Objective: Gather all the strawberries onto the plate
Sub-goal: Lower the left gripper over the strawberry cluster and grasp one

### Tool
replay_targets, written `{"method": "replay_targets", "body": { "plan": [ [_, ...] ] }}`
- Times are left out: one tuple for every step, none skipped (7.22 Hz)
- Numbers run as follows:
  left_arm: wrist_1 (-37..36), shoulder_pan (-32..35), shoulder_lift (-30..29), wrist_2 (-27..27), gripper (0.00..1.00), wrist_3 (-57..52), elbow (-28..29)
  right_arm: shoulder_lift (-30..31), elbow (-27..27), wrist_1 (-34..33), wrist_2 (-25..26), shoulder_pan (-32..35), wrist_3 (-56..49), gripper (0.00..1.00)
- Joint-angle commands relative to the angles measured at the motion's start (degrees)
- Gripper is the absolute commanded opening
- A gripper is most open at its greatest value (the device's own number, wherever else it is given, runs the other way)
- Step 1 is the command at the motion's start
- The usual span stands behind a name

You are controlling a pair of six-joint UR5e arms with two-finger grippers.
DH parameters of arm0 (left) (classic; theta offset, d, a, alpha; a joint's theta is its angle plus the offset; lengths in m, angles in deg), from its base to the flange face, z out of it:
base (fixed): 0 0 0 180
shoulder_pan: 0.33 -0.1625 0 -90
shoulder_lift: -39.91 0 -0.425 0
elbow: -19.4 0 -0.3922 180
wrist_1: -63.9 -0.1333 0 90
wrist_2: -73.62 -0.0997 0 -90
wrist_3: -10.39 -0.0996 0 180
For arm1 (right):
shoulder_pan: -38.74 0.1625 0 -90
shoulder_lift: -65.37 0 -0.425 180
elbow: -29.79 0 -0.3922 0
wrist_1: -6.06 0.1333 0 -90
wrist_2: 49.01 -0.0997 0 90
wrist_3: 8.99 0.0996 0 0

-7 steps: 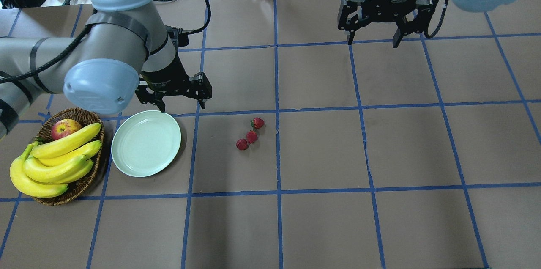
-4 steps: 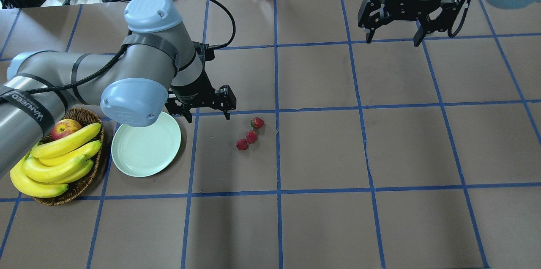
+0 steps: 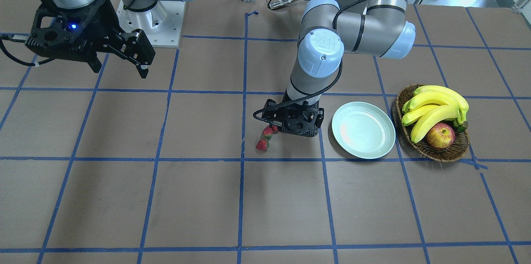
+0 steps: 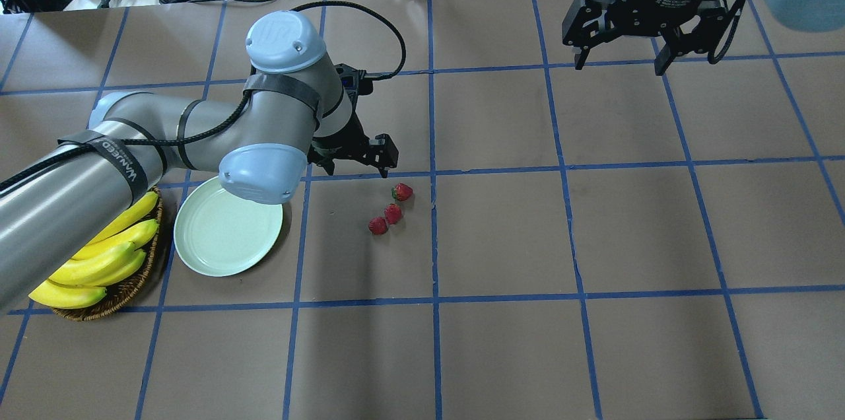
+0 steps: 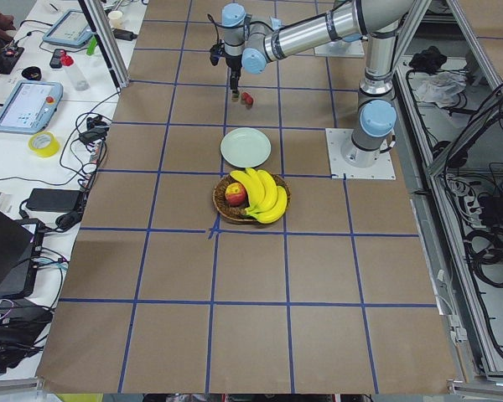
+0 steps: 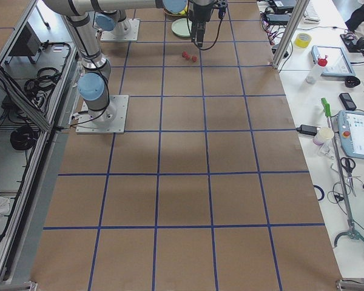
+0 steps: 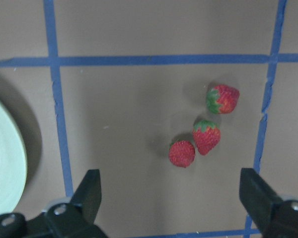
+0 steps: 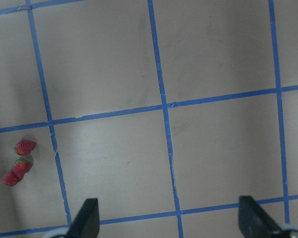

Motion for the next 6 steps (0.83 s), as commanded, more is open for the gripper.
{"method": "replay_targets", "body": {
  "plan": [
    [-1.8, 1.5, -3.0, 0.0, 1.00, -3.3, -0.1, 0.8, 0.1, -0.1, 0.0, -0.1, -0.3, 1.00],
    [-4.0, 2.0, -4.2, 1.9, 1.00, -3.1, -0.3, 0.8, 0.1, -0.1, -0.1, 0.0, -0.4, 1.00],
    [-4.8, 2.1, -5.7, 3.9, 1.00, -3.1, -0.6, 0.8, 0.1, -0.1, 0.1, 0.0, -0.5, 1.00],
    [-4.8, 2.2, -6.5, 4.1, 1.00, -3.1, -0.8, 0.8, 0.1, -0.1, -0.1, 0.0, -0.5, 1.00],
    [-4.7, 2.4, -6.8, 4.1, 1.00, -3.1, -1.2, 0.8, 0.1, -0.1, -0.4, 0.1, -0.4, 1.00],
    [-4.7, 2.5, -6.8, 4.1, 0.98, -3.0, -1.9, 0.8, 0.1, -0.1, -0.1, -0.1, -0.5, 1.00]
  ]
}}
